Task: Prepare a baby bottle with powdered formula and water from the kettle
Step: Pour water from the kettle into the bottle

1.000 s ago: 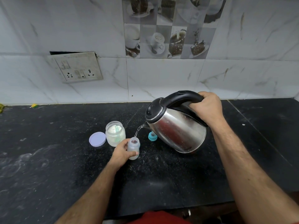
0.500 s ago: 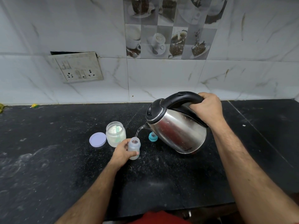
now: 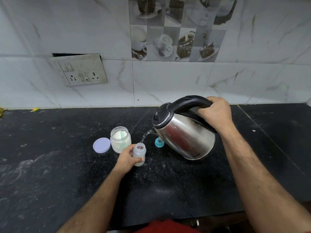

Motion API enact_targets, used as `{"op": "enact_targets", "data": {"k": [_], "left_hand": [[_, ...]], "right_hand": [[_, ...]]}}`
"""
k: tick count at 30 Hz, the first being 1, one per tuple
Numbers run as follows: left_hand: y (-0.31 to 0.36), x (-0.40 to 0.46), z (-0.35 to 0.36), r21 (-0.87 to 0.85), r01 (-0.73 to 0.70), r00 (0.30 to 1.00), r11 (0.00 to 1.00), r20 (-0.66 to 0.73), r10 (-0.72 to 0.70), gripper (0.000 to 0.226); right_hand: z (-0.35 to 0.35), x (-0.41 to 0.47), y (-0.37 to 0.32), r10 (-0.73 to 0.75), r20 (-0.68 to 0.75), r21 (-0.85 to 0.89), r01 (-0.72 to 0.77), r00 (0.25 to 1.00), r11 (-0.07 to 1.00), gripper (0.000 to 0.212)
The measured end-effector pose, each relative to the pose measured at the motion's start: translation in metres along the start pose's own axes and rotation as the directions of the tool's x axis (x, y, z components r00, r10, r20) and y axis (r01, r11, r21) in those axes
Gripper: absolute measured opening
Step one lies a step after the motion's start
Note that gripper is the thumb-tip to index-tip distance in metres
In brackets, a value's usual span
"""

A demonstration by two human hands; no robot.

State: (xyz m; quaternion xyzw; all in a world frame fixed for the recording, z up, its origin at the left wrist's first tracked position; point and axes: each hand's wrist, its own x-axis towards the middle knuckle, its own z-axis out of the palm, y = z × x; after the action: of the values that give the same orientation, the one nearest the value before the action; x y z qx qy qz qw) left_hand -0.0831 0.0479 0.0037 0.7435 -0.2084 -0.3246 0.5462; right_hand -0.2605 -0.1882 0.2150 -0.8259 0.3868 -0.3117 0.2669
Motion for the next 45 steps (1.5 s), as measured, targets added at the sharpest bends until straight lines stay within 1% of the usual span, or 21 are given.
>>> {"op": "enact_targets", "data": {"k": [5, 10, 14, 21, 26, 28, 31, 32, 37, 39, 45], "left_hand": [[0.001, 0.0, 0.0, 0.0, 0.002, 1.0, 1.0, 0.003, -0.002, 0.06], [0.002, 0.001, 0.001, 0.002, 0.002, 1.0, 1.0, 0.007, -0.002, 0.062], [0.007, 0.0, 0.005, -0.025, -0.023, 1.0, 0.999, 0.003, 0.023, 0.058], [0.018, 0.0, 0.011, -0.075, -0.063, 0.998, 0.995, 0.008, 0.064, 0.058], [0.025, -0.001, 0.013, -0.107, -0.096, 0.995, 0.99, 0.006, 0.097, 0.052], [0.027, -0.001, 0.014, -0.106, -0.106, 0.994, 0.989, 0.004, 0.107, 0.05], [0.028, -0.001, 0.014, -0.1, -0.1, 0.995, 0.99, 0.002, 0.1, 0.05], [0.028, 0.0, 0.014, -0.099, -0.094, 0.995, 0.991, 0.002, 0.095, 0.051], [0.028, 0.001, 0.015, -0.081, -0.077, 0.997, 0.994, 0.008, 0.078, 0.052], [0.026, 0.003, 0.016, -0.075, -0.074, 0.997, 0.994, 0.009, 0.075, 0.052], [0.022, 0.005, 0.018, -0.048, -0.055, 0.999, 0.997, -0.001, 0.055, 0.056]], "right_hand": [[-0.001, -0.001, -0.001, 0.014, -0.002, -0.001, -0.014, 1.0, 1.0, 0.016], [0.001, -0.001, 0.0, 0.025, 0.0, 0.009, -0.025, 1.0, 1.0, 0.018], [0.005, -0.003, 0.003, 0.038, 0.009, 0.046, -0.039, 0.999, 0.998, 0.019], [0.022, -0.008, 0.02, 0.087, 0.033, 0.142, -0.091, 0.996, 0.986, 0.004], [0.035, -0.013, 0.032, 0.129, 0.046, 0.213, -0.136, 0.991, 0.968, 0.022], [0.038, -0.015, 0.034, 0.152, 0.055, 0.264, -0.161, 0.987, 0.951, 0.02], [0.04, -0.017, 0.037, 0.176, 0.049, 0.316, -0.183, 0.983, 0.931, 0.011], [0.04, -0.017, 0.037, 0.182, 0.048, 0.333, -0.188, 0.982, 0.924, 0.011], [0.036, -0.013, 0.038, 0.218, 0.048, 0.466, -0.215, 0.975, 0.858, 0.031], [0.034, -0.011, 0.038, 0.237, 0.045, 0.518, -0.226, 0.97, 0.825, 0.035], [0.032, -0.006, 0.043, 0.31, 0.03, 0.633, -0.258, 0.95, 0.73, 0.03]]}}
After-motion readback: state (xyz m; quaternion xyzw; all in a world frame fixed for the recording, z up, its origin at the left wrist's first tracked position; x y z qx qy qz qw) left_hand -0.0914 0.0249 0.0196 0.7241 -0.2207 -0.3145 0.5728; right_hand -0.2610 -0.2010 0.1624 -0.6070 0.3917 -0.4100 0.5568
